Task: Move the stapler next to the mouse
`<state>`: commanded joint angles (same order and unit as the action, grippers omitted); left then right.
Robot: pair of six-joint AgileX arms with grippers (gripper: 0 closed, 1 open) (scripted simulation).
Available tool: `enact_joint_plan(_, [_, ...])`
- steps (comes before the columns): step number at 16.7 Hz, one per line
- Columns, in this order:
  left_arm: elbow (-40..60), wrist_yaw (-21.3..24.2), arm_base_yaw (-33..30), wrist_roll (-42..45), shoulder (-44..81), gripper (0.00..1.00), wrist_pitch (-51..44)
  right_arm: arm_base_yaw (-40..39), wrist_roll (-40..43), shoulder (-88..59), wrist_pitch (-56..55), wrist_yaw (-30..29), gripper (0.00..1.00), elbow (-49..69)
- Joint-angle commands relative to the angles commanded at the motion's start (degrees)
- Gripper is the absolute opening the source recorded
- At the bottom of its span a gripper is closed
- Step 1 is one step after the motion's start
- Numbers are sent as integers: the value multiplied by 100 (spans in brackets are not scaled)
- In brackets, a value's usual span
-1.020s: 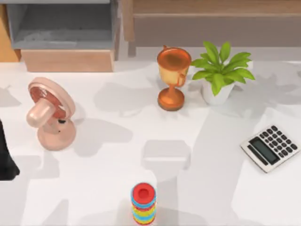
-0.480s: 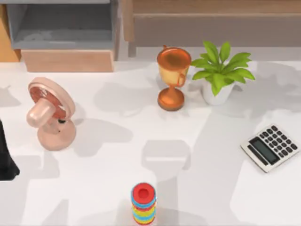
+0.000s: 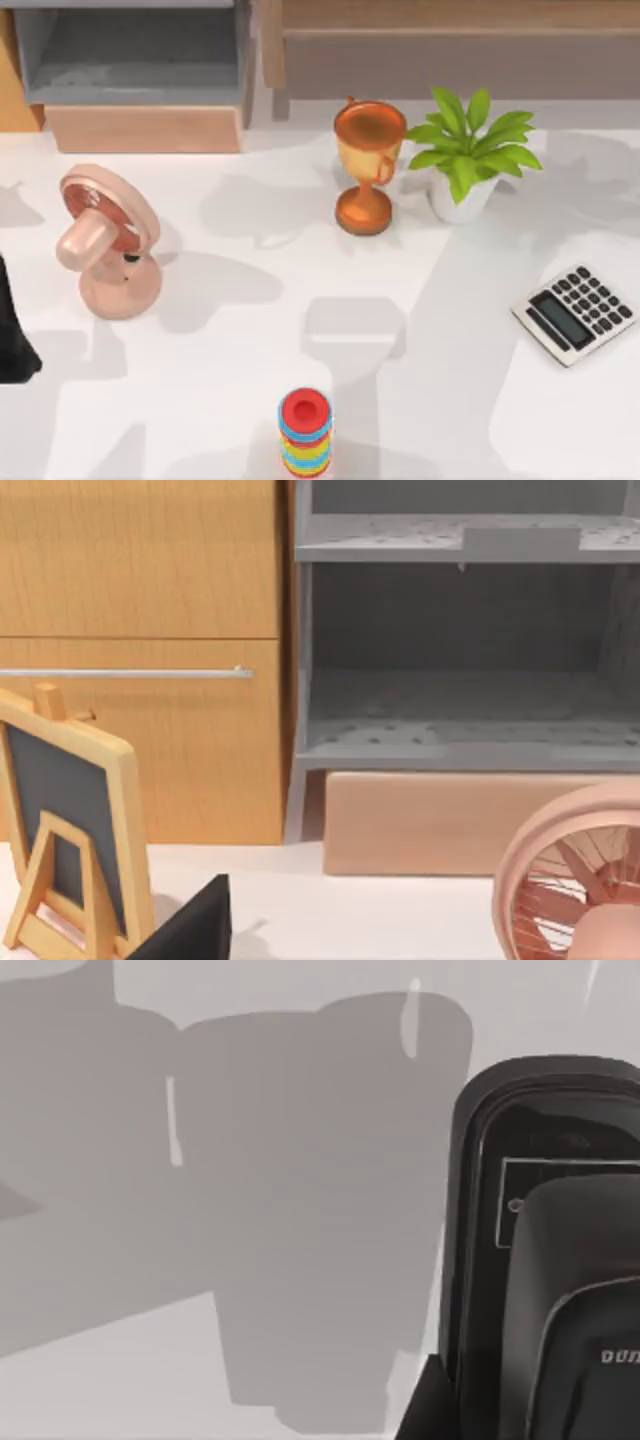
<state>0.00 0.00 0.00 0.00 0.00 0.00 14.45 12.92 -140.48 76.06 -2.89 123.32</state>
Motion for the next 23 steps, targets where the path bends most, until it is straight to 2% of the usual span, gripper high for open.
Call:
enact_joint_plan(8, [0, 0, 0, 0, 0, 100, 0, 42, 50, -150, -699, 601, 0, 95])
enact_joint_plan(14, [0, 0, 0, 0, 0, 100, 0, 41, 49, -234, -765, 654, 0, 26])
enact_joint_plan(23, [0, 0, 0, 0, 0, 100, 0, 41, 49, -234, -765, 654, 68, 26])
